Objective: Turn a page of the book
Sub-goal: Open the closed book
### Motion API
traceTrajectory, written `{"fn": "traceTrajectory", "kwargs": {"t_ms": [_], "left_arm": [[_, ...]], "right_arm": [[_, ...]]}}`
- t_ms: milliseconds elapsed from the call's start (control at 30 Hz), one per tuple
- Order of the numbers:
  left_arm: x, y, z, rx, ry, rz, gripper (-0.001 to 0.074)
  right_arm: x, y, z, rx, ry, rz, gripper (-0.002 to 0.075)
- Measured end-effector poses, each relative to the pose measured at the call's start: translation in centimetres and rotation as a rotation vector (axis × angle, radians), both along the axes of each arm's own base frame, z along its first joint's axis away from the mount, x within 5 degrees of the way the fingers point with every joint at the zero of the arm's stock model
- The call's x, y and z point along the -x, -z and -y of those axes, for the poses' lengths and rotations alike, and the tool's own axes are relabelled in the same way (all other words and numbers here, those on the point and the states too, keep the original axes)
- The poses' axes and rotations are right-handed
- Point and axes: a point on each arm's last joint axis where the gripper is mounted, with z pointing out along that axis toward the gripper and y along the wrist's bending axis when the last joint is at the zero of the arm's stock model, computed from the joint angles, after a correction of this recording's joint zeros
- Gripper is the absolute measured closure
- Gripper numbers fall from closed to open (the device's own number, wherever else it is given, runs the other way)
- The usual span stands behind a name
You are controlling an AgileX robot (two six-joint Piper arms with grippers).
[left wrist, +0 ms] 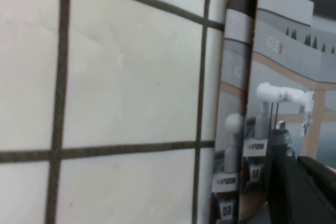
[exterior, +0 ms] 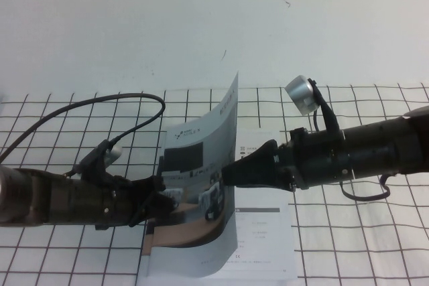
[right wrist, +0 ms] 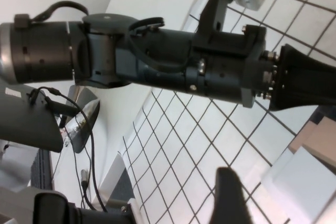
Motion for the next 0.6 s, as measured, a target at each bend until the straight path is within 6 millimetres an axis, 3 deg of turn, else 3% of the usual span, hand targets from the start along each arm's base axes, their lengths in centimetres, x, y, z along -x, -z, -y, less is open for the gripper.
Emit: {"fn": "traceTrajectory", "kwargs": {"t_ms": [367,600], "left_arm": [[0.0,0.0,0.0,0.003,-0.001,0.003,0.0738],[0.0,0.0,0.0,0.002,0.002,0.008,0.0738]], "right_arm": [[-0.4,0.5,0.2,0.050,0.041,0.014,0.0305],[-1.0,2.1,0.3,0.100,0.077,-0.003,0.0306]]}}
